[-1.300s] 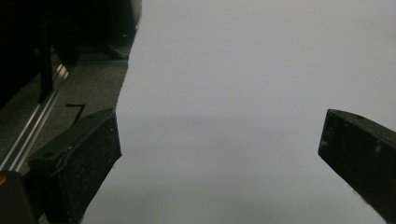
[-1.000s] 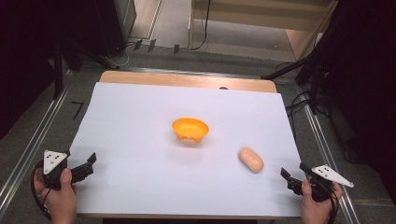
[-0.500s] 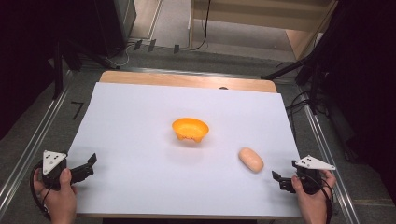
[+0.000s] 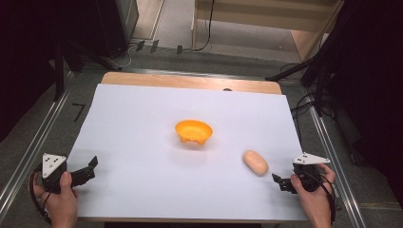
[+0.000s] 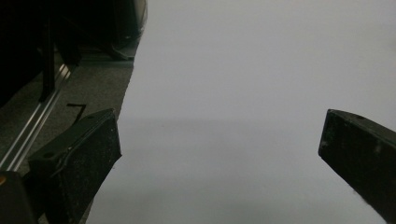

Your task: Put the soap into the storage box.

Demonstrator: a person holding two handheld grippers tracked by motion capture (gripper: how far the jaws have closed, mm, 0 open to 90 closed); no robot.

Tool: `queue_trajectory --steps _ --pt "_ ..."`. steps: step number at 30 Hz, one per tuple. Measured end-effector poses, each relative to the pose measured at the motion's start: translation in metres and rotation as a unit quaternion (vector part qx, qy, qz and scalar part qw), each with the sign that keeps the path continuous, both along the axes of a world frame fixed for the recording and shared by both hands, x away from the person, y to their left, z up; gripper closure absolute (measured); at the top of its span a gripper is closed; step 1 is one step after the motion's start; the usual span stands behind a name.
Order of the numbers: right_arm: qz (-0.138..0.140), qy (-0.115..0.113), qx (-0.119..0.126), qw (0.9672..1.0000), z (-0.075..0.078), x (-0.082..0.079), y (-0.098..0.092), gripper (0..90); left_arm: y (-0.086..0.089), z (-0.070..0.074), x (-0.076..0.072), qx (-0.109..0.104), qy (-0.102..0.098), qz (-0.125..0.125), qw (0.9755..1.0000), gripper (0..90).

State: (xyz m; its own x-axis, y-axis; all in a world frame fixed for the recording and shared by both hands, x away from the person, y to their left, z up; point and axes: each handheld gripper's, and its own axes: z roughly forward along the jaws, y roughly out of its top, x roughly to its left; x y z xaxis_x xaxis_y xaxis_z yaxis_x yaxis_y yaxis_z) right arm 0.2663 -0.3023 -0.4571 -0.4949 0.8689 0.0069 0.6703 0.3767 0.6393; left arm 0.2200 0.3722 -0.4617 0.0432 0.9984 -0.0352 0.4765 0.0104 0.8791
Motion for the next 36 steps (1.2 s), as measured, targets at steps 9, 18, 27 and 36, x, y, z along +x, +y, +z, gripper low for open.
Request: queue_trajectory --steps 9,18,27,36 --pt "0.019 0.026 -0.022 0.9992 0.005 0.012 0.009 7.1 0.001 0.000 0.000 -0.003 0.000 0.002 1.0000 0.0" --pt "0.042 0.062 -0.041 0.9963 0.008 0.024 0.024 7.3 0.001 0.000 0.000 -0.004 0.000 0.003 1.0000 0.0" --pt "0.049 0.084 -0.048 0.9941 0.013 0.033 0.035 7.0 0.001 0.000 0.000 -0.005 0.000 0.004 1.0000 0.0" --pt "0.048 0.086 -0.047 0.9940 0.014 0.039 0.044 6.4 0.001 0.000 0.000 -0.005 0.000 0.004 1.0000 0.0"
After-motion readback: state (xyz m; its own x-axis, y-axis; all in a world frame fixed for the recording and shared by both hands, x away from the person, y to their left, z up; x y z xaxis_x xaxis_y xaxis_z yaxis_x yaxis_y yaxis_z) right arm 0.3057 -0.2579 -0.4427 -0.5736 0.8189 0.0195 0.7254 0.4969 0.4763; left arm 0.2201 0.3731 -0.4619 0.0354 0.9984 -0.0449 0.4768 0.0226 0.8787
